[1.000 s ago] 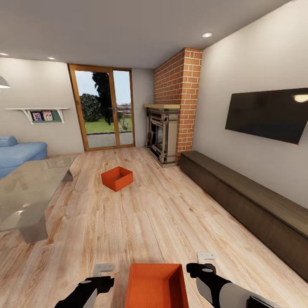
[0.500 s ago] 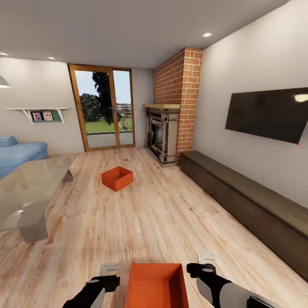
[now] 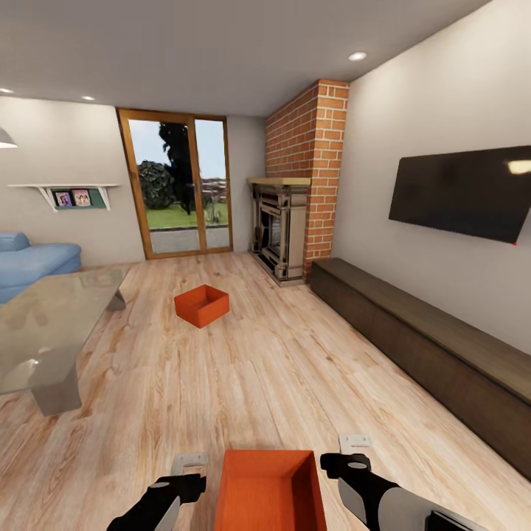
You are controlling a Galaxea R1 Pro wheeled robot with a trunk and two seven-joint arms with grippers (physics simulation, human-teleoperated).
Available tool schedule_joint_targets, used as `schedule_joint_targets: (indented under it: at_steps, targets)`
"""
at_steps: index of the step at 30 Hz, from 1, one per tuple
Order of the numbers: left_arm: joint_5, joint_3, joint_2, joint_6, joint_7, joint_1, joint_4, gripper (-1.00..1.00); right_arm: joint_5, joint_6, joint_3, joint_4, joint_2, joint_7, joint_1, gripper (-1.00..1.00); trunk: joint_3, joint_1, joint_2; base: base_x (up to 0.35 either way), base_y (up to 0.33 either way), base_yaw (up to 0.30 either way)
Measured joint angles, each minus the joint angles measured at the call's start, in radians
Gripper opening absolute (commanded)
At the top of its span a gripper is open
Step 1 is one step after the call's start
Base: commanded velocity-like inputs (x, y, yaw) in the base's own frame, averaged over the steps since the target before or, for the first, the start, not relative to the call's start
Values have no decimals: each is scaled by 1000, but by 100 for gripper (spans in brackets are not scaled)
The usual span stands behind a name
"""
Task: Move the two storage containers from the living room to the garage. In the garage, place one container on the floor and stack the other container on top of it (either order is fine).
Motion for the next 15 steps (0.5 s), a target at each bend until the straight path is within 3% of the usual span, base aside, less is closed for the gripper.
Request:
schedule_joint_targets:
  at_steps: [15]
  targets:
    - [0, 0, 2, -1, 0, 0, 0, 100, 6, -5, -1, 0, -1, -1, 0, 100, -47, 58, -105, 0, 0, 0]
